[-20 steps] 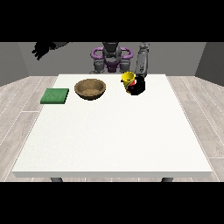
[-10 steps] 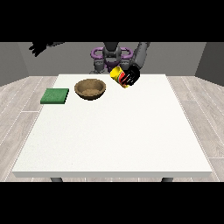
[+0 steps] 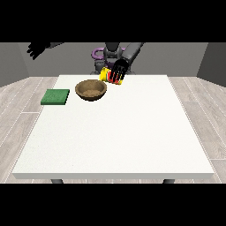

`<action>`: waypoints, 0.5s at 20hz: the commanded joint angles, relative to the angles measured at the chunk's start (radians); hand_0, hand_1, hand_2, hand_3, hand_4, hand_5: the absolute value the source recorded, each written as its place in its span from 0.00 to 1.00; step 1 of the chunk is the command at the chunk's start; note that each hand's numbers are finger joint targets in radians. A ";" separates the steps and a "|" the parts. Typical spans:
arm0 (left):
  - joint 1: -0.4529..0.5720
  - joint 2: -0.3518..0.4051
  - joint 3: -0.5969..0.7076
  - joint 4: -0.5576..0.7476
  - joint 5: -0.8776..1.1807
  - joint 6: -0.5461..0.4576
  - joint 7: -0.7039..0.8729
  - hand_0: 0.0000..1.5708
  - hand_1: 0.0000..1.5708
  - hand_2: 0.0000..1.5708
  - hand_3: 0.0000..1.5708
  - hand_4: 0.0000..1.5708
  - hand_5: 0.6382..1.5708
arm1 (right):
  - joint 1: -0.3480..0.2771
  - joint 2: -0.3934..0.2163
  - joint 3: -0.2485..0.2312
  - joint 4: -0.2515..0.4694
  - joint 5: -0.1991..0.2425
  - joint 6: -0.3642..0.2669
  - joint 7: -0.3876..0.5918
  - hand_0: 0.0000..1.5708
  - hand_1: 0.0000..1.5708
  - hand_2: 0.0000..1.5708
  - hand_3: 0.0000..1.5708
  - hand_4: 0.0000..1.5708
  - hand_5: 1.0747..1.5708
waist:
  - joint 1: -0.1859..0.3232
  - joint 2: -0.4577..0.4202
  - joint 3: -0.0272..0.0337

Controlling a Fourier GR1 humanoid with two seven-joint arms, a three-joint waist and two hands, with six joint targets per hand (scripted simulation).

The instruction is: Pick the cup and pour the ball into the bowl, then pick the bowl and place it on the pad

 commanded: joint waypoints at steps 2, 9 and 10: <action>-0.108 -0.027 -0.131 0.037 -0.149 -0.100 0.248 0.83 0.83 1.00 1.00 0.94 0.95 | -0.044 -0.001 0.028 0.038 -0.004 0.020 0.036 0.00 0.00 0.00 0.11 0.45 0.98 | -0.044 -0.035 -0.0010; -0.236 -0.028 -0.271 0.091 -0.365 -0.245 0.402 0.92 0.92 1.00 1.00 0.69 1.00 | -0.043 0.043 0.043 0.072 0.056 -0.001 -0.080 0.00 0.00 0.00 0.19 0.45 0.97 | -0.027 0.000 -0.0006; -0.238 -0.028 -0.287 0.079 -0.363 -0.299 0.409 0.89 0.89 1.00 1.00 0.66 1.00 | -0.048 0.052 0.065 0.065 0.053 -0.002 -0.038 0.00 0.00 0.00 0.17 0.44 0.97 | -0.047 -0.035 -0.0012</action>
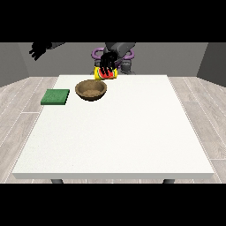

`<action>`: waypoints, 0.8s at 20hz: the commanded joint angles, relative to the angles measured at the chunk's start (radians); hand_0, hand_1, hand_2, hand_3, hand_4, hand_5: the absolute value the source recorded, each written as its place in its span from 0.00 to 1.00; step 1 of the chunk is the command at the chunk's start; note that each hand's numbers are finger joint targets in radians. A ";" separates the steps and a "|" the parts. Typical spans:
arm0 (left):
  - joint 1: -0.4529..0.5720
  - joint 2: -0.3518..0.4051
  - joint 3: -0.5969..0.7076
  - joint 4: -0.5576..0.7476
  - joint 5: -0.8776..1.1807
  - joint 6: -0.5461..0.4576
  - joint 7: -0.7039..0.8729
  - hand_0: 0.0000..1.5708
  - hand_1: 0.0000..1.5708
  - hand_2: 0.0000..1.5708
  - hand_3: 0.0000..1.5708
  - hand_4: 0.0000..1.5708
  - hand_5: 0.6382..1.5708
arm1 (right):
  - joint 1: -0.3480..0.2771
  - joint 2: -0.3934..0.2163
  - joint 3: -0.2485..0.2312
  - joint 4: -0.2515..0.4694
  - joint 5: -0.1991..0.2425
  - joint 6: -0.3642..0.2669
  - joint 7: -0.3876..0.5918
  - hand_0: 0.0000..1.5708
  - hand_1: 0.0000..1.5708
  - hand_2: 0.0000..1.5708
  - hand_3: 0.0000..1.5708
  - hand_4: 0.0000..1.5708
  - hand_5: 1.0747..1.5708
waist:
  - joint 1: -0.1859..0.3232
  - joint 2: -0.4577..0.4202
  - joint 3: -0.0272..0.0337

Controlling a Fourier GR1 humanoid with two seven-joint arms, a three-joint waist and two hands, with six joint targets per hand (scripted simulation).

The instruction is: Pick the cup and pour the ball into the bowl, then pick the bowl and place it on the pad

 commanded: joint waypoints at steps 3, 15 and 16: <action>-0.003 -0.003 -0.158 -0.093 -0.071 -0.243 0.090 0.39 0.39 0.95 0.98 0.65 1.00 | -0.053 0.047 0.038 0.053 0.032 -0.053 0.019 0.00 0.00 0.00 0.19 0.44 0.97 | -0.010 -0.043 -0.0008; 0.063 0.082 -0.055 -0.292 -0.042 -0.215 0.047 0.20 0.20 0.95 0.98 0.70 1.00 | 0.041 0.019 0.006 0.054 0.037 -0.018 -0.060 0.00 0.00 0.00 0.17 0.44 0.95 | 0.045 -0.060 -0.0022; 0.119 0.093 -0.016 -0.328 0.020 -0.172 0.009 0.48 0.48 1.00 0.98 0.70 0.98 | 0.039 0.005 -0.009 0.059 0.027 -0.044 -0.011 0.00 0.00 0.00 0.11 0.45 0.96 | 0.078 -0.095 -0.0036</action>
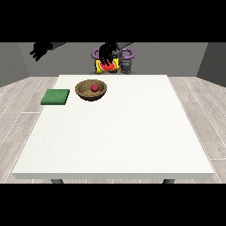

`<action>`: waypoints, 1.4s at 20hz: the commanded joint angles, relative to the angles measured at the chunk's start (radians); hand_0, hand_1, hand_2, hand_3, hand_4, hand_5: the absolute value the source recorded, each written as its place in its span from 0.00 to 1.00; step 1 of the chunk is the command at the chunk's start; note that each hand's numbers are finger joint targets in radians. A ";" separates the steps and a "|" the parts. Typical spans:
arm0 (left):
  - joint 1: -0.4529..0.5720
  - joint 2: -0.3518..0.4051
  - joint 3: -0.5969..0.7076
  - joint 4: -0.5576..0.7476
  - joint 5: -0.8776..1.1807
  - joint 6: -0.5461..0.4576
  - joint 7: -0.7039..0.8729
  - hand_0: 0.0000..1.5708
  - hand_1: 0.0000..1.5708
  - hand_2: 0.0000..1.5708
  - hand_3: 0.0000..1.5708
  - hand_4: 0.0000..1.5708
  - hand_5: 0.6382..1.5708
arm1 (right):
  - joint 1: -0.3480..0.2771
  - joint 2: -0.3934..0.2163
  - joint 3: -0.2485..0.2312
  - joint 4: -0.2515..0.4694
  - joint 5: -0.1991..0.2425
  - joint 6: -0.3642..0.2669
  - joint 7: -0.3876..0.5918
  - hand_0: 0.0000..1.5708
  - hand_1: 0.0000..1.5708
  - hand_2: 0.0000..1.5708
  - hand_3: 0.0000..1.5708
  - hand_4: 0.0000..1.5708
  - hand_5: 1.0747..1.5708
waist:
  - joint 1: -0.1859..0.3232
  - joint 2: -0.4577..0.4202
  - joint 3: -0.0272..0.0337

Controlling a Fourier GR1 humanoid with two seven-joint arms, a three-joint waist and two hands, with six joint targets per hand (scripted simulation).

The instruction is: Pick the cup and pour the ball into the bowl, then pick the bowl and place it on the pad

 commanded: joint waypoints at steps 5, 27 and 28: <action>0.128 0.090 0.368 -0.217 0.413 0.201 -0.207 0.51 0.51 0.76 0.56 0.83 0.98 | 0.046 0.022 -0.011 -0.013 0.022 -0.076 0.013 0.00 0.00 0.00 0.07 0.48 0.97 | 0.140 -0.048 -0.0093; 0.138 0.380 1.047 -0.419 1.371 -0.361 -0.426 0.00 0.00 0.00 0.00 0.65 0.99 | -0.026 0.275 0.050 0.158 0.120 -0.289 -0.235 0.00 0.00 0.00 0.00 0.45 0.99 | 0.284 0.195 0.0010; 0.175 0.418 1.098 -0.400 1.425 -0.412 -0.439 0.00 0.00 0.00 0.00 0.63 0.99 | 0.010 0.251 0.041 0.163 0.098 -0.232 -0.236 0.00 0.00 0.00 0.00 0.44 0.99 | 0.271 0.187 0.0007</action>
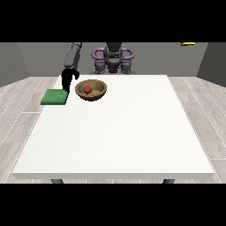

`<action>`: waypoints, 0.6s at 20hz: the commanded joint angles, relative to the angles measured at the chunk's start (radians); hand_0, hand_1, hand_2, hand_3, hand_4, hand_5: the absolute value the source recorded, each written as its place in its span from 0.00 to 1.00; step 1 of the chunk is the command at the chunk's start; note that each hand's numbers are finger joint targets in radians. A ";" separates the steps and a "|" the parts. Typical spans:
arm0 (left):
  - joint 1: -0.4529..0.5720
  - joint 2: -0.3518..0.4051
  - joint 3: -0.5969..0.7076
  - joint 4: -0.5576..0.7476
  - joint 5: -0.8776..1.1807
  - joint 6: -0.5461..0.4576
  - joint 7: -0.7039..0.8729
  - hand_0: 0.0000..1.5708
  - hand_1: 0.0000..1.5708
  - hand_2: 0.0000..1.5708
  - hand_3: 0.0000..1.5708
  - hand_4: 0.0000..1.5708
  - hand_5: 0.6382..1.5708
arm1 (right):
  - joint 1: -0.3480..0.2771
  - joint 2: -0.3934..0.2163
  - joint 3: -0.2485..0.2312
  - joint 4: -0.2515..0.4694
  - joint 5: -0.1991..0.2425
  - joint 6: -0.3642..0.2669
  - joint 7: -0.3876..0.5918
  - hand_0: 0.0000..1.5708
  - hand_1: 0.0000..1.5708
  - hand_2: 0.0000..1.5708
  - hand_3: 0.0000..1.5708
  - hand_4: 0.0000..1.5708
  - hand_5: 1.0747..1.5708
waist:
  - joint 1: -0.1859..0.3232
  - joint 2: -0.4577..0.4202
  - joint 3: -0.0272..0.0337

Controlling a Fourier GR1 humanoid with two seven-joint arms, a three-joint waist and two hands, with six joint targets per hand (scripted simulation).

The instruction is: Pick the cup and pour the ball into the bowl, then pick the bowl and place it on the pad

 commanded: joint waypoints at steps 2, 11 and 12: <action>0.038 0.110 0.079 0.010 0.076 -0.074 -0.034 0.00 0.00 0.00 0.00 0.63 0.98 | -0.075 0.009 0.023 0.084 0.012 0.014 -0.071 0.00 0.00 0.00 0.00 0.39 0.97 | -0.049 0.054 0.0006; 0.065 0.186 0.109 -0.061 0.163 -0.116 0.029 0.00 0.00 0.00 0.00 0.65 0.97 | -0.146 0.004 0.014 0.317 0.043 0.006 -0.245 0.00 0.00 0.00 0.00 0.33 0.96 | -0.034 0.101 0.0011; 0.097 0.107 0.057 -0.147 0.150 -0.075 0.046 0.00 0.00 0.00 0.00 0.65 0.96 | -0.142 -0.051 -0.028 0.377 0.020 0.053 -0.281 0.00 0.00 0.00 0.00 0.32 0.96 | 0.001 0.096 0.0017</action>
